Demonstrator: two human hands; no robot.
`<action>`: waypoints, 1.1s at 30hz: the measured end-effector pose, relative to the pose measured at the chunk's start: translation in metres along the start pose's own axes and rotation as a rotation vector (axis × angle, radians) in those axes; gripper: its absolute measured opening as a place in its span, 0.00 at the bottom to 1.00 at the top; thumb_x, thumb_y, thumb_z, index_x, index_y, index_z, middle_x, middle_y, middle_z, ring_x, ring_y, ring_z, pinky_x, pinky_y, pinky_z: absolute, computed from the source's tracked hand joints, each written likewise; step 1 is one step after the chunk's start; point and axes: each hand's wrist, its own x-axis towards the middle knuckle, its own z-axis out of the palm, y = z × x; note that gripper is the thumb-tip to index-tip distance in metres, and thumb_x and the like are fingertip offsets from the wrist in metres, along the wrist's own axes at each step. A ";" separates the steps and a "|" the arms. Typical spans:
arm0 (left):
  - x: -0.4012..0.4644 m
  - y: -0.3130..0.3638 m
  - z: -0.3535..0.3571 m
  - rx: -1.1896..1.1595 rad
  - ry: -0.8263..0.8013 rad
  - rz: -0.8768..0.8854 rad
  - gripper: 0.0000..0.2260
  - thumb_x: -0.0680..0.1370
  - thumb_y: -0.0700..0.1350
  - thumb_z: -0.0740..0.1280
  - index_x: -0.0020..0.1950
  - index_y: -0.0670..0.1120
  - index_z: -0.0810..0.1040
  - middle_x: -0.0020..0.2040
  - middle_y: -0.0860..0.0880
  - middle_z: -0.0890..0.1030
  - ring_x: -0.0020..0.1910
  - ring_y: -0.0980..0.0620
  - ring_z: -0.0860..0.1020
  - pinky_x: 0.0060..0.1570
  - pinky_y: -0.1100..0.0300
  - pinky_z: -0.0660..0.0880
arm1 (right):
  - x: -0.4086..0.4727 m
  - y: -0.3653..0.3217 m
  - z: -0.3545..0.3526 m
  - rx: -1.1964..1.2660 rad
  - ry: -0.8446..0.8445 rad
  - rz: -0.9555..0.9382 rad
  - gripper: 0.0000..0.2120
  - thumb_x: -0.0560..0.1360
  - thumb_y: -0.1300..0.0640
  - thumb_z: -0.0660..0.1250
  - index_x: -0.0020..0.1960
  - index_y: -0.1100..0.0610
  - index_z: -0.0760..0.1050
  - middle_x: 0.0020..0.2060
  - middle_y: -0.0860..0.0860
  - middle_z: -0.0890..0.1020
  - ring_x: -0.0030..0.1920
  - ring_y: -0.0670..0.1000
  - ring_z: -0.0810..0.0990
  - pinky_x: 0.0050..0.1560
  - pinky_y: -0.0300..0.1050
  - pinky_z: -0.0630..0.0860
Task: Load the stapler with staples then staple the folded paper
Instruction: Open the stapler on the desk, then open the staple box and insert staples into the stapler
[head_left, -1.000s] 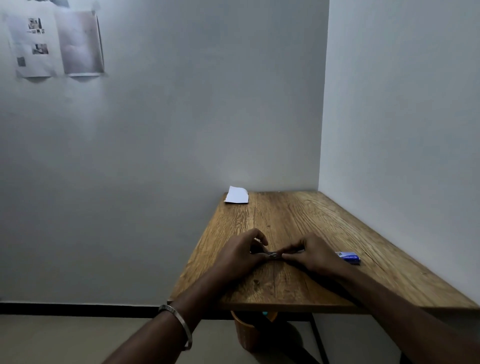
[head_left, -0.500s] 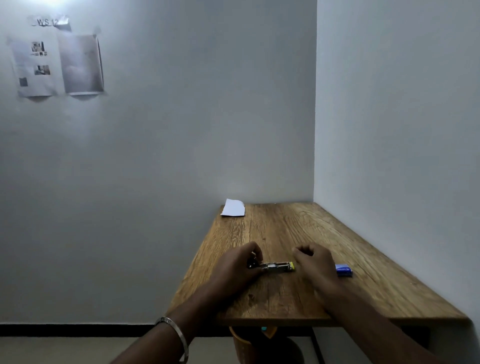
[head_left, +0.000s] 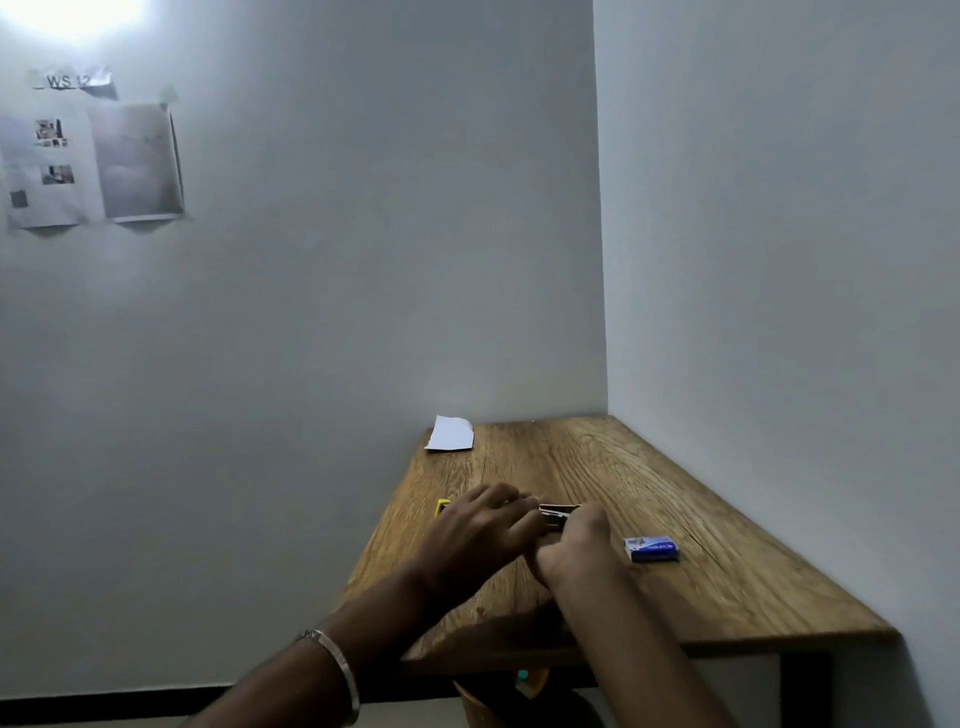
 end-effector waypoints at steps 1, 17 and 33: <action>-0.001 -0.002 0.000 -0.001 -0.004 -0.017 0.10 0.73 0.42 0.71 0.54 0.45 0.78 0.54 0.48 0.84 0.51 0.50 0.81 0.44 0.59 0.80 | 0.001 0.001 0.002 0.017 -0.042 0.007 0.17 0.78 0.57 0.51 0.53 0.67 0.72 0.40 0.62 0.77 0.39 0.58 0.78 0.37 0.49 0.75; -0.019 -0.013 0.021 -0.716 -0.013 -1.230 0.11 0.70 0.41 0.77 0.45 0.51 0.78 0.42 0.54 0.83 0.42 0.59 0.82 0.41 0.63 0.81 | 0.045 -0.102 -0.001 -1.429 -0.103 -0.199 0.07 0.76 0.67 0.66 0.39 0.63 0.75 0.29 0.54 0.70 0.27 0.47 0.67 0.25 0.38 0.66; -0.035 -0.015 0.047 -0.747 -0.326 -1.039 0.11 0.71 0.49 0.76 0.47 0.59 0.75 0.45 0.57 0.83 0.45 0.64 0.81 0.48 0.62 0.82 | 0.093 -0.136 -0.024 -2.292 -0.084 -0.699 0.08 0.73 0.70 0.70 0.44 0.59 0.85 0.45 0.53 0.86 0.43 0.45 0.82 0.43 0.34 0.77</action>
